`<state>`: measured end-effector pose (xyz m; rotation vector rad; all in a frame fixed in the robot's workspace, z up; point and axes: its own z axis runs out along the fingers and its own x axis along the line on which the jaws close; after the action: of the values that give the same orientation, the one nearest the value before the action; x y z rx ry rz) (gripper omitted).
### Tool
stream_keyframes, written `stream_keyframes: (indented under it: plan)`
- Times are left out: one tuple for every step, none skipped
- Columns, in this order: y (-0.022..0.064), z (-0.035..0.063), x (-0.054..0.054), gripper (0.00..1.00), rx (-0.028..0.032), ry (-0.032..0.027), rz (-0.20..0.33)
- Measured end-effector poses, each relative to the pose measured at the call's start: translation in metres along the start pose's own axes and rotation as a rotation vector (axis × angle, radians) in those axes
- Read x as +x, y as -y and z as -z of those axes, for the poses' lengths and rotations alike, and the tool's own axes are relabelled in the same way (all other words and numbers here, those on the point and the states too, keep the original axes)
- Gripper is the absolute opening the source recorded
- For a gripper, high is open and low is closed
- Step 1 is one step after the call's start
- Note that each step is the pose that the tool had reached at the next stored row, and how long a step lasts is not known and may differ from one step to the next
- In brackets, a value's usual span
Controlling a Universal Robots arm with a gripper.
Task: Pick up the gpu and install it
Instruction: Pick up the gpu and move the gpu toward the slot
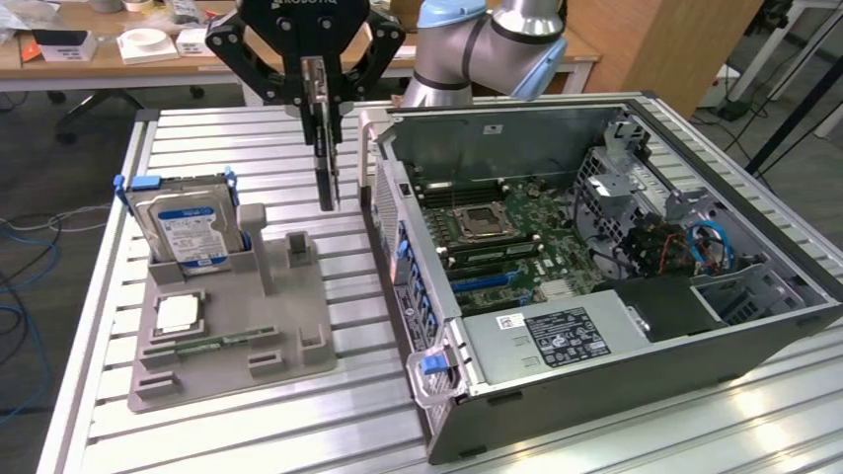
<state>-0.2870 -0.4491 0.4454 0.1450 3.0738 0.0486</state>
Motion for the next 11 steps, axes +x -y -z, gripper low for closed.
stream_keyframes:
  plan:
    - [0.0000,-0.0001,-0.0002,0.26,-0.0001,0.0001,0.000]
    - [0.0000,-0.0001,-0.0005,0.26,0.0000,0.0000,0.000]
    - [0.0000,-0.0001,-0.0006,0.26,0.0000,0.0000,0.000]
    - [-0.0001,-0.0001,-0.0011,0.26,0.0000,0.0000,0.000]
    - [-0.0001,-0.0003,-0.0017,0.26,-0.0001,0.0001,0.000]
    - [-0.0002,-0.0003,-0.0022,0.26,0.0000,0.0000,0.000]
    - [-0.0003,-0.0003,-0.0027,0.26,0.0000,-0.0001,0.000]
    - [-0.0003,-0.0005,-0.0035,0.26,-0.0001,0.0001,0.000]
    - [-0.0004,-0.0005,-0.0043,0.26,0.0000,0.0000,0.000]
    - [-0.0005,-0.0006,-0.0055,0.26,0.0000,-0.0001,0.000]
    - [-0.0006,-0.0007,-0.0070,0.26,0.0000,0.0000,0.000]
